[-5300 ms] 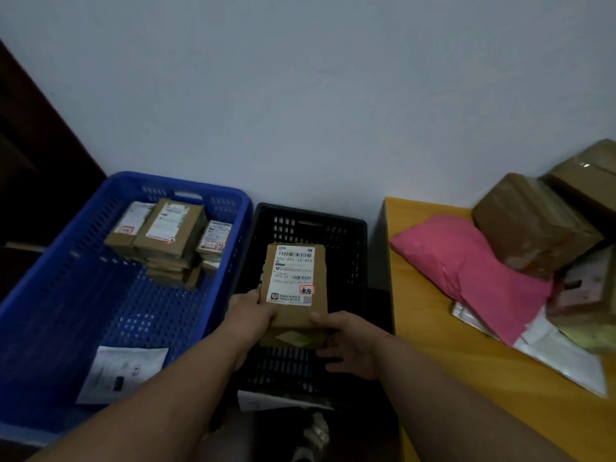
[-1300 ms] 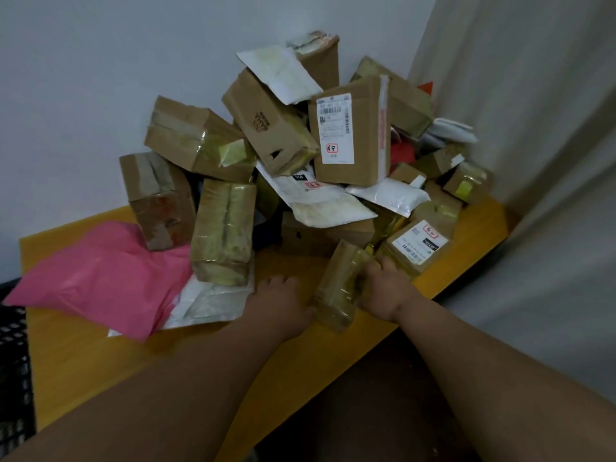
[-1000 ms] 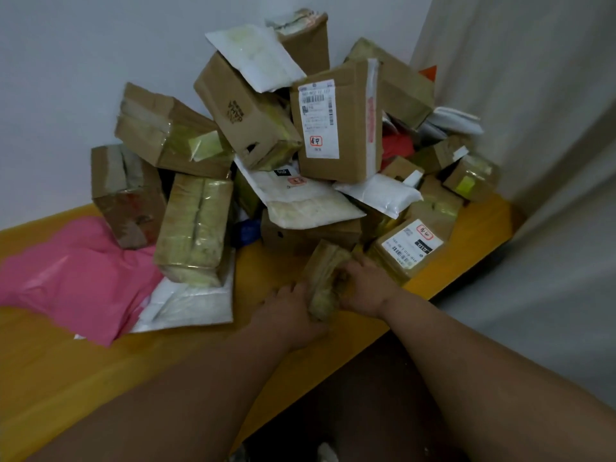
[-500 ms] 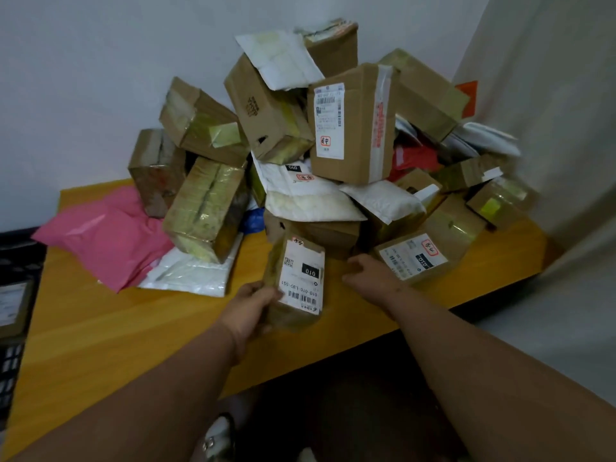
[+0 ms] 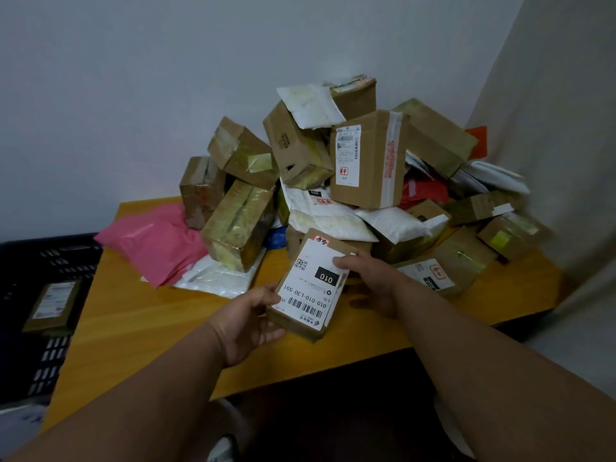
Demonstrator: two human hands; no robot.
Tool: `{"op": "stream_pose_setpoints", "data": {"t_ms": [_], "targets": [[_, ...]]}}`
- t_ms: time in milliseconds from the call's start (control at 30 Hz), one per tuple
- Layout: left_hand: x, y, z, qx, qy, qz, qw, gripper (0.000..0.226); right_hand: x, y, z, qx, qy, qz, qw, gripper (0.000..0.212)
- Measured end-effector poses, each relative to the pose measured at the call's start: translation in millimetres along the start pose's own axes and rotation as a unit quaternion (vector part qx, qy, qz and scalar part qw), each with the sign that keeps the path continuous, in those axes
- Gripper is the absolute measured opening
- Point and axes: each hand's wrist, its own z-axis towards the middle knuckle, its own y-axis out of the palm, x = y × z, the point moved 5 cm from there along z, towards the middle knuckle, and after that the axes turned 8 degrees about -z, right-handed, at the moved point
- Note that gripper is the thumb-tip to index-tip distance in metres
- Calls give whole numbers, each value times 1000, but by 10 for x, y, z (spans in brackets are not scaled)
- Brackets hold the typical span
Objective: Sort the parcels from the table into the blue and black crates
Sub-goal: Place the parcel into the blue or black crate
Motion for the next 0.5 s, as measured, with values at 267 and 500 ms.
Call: {"op": "stream_pose_setpoints", "data": {"t_ms": [267, 500], "targets": [[-22, -63, -163, 11, 27, -19, 999, 42, 46, 22, -188, 10, 13, 50, 999, 51], [150, -181, -222, 78, 94, -93, 988, 24, 49, 122, -425, -35, -3, 73, 997, 28]]}}
